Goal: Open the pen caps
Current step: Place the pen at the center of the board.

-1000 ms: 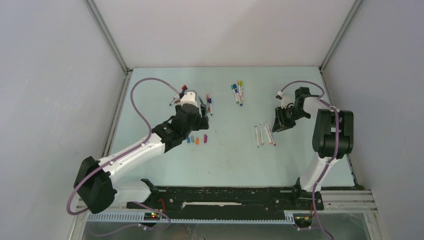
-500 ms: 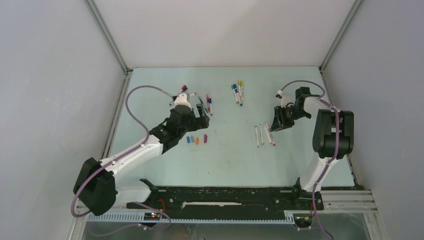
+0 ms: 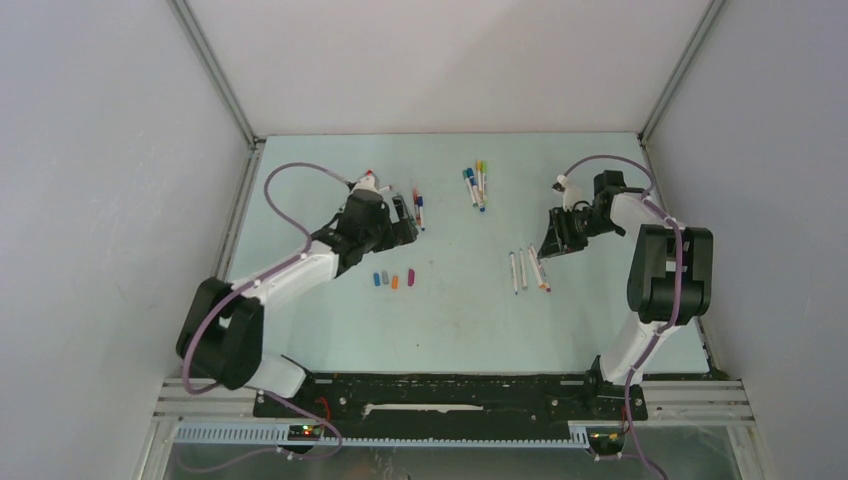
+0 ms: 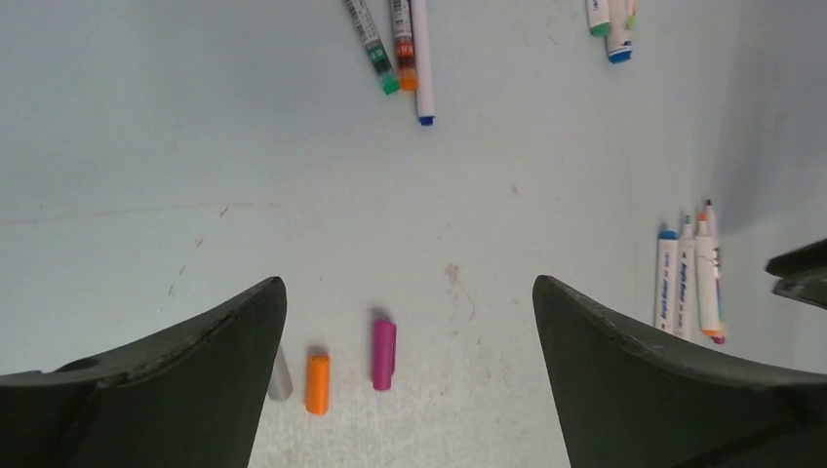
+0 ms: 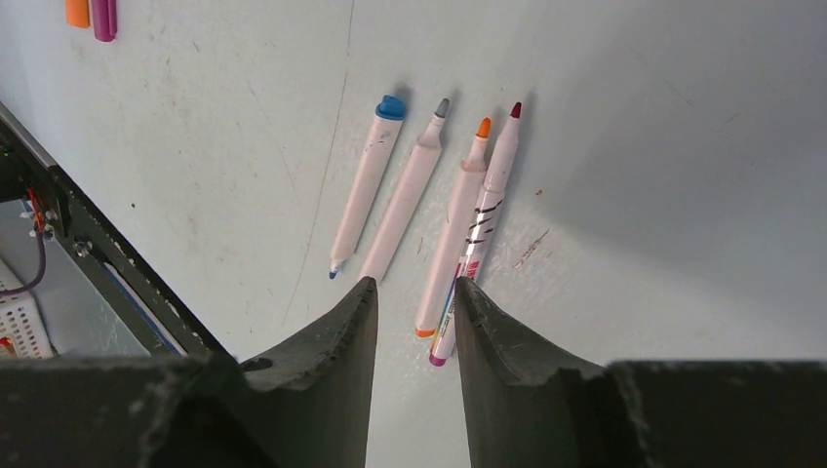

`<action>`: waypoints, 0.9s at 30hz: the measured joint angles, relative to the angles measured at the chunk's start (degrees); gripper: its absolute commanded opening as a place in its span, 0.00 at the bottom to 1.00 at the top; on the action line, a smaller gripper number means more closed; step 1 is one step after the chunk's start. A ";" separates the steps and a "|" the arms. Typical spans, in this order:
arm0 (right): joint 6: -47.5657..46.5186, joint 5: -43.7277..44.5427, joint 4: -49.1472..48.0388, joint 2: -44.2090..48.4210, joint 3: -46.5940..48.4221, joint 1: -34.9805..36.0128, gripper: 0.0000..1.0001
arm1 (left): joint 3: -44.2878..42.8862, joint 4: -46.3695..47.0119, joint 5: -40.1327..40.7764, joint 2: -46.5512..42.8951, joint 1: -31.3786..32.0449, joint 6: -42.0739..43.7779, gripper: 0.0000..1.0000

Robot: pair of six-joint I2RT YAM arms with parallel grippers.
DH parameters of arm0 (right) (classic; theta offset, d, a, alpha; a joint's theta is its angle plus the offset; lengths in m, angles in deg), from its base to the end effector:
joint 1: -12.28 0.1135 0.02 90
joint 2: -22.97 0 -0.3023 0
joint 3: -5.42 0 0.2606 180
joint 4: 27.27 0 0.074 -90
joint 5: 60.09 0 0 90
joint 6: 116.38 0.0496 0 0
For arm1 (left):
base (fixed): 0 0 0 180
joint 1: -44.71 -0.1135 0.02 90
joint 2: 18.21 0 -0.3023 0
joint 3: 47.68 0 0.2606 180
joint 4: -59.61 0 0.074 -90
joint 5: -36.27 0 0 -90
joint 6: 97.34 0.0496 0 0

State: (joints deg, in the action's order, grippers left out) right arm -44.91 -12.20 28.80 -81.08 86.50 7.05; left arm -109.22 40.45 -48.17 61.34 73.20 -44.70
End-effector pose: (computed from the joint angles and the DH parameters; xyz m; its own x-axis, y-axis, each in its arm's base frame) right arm 0.3559 0.0008 0.1963 -0.9081 -0.1536 -0.3895 -0.3670 0.7399 0.5638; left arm 0.2759 -0.1443 0.2557 -0.6690 -0.3241 -0.6689 0.0012 0.8995 -0.4370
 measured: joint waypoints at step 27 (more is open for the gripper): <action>-0.13 -3.06 0.20 1.97 0.02 -1.07 0.37 | -47.34 -29.66 8.92 36.98 -2.82 1.77 0.64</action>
State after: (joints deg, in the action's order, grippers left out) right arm -45.04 -15.26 29.00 -79.11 86.52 5.98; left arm -156.56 10.79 -39.25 98.32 70.38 -42.93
